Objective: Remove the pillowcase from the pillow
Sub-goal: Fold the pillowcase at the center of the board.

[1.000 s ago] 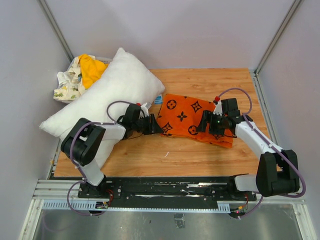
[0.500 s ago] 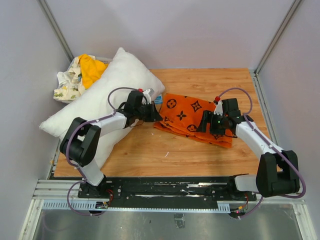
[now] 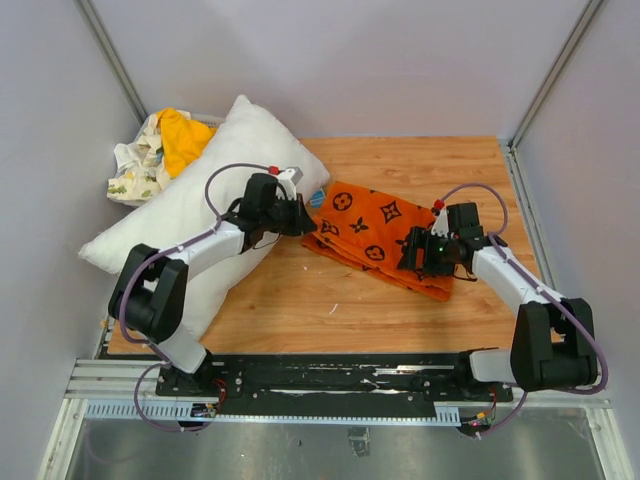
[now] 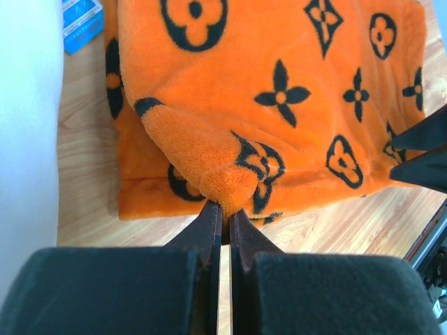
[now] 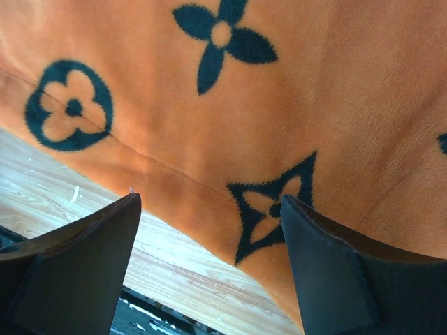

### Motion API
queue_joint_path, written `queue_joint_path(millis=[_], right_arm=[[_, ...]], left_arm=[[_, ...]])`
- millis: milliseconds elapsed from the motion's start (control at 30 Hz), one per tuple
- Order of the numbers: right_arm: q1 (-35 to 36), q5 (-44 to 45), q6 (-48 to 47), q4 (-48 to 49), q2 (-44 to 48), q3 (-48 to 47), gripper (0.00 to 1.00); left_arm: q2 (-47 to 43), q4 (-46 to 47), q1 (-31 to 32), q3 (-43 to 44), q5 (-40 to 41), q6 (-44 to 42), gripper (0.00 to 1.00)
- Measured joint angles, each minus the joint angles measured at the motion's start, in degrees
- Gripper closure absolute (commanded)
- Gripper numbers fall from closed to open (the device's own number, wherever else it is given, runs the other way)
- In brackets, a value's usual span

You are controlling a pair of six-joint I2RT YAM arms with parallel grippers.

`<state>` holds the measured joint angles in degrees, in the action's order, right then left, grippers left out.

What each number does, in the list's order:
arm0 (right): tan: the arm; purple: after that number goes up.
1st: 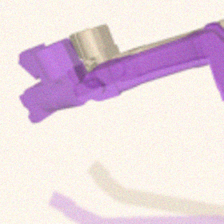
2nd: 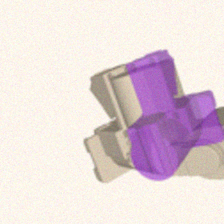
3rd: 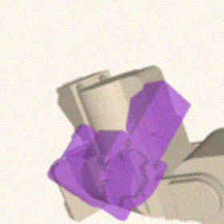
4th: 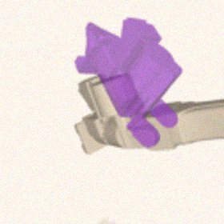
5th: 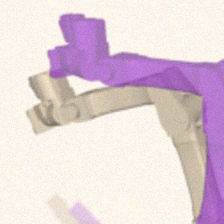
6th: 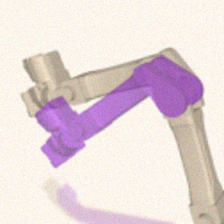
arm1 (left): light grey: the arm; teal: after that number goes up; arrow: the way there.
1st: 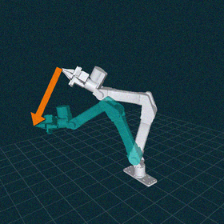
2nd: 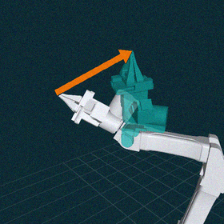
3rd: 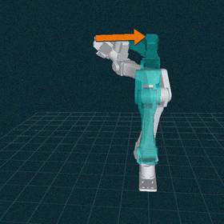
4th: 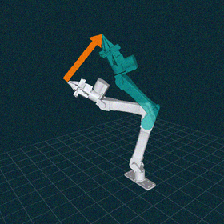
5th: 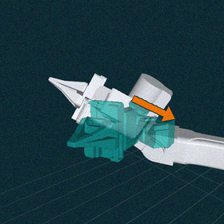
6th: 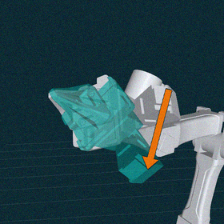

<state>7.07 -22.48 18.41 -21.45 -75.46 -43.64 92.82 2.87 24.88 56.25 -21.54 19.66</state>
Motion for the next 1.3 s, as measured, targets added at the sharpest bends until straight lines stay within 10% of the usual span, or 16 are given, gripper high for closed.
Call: queue_joint_path(millis=[600, 733, 967, 1300], right_arm=[[0.0, -0.5, 0.0, 3.7, -3.0, 2.5, 0.17], [0.0, -0.5, 0.0, 3.7, -3.0, 2.5, 0.14], [0.0, -0.1, 0.0, 3.2, -1.4, 2.5, 0.06], [-1.2, 2.6, 0.5, 1.9, 5.2, -4.7, 0.02]], left_arm=[[1.8, 4.9, -0.4, -5.3, 5.5, -2.6, 0.99], [5.6, 5.1, -1.2, -7.7, 6.6, -1.5, 0.84], [2.5, 4.7, -1.2, -7.2, 10.7, -2.0, 0.13], [0.2, -0.5, 6.8, 14.1, 19.2, -6.2, 0.09]])
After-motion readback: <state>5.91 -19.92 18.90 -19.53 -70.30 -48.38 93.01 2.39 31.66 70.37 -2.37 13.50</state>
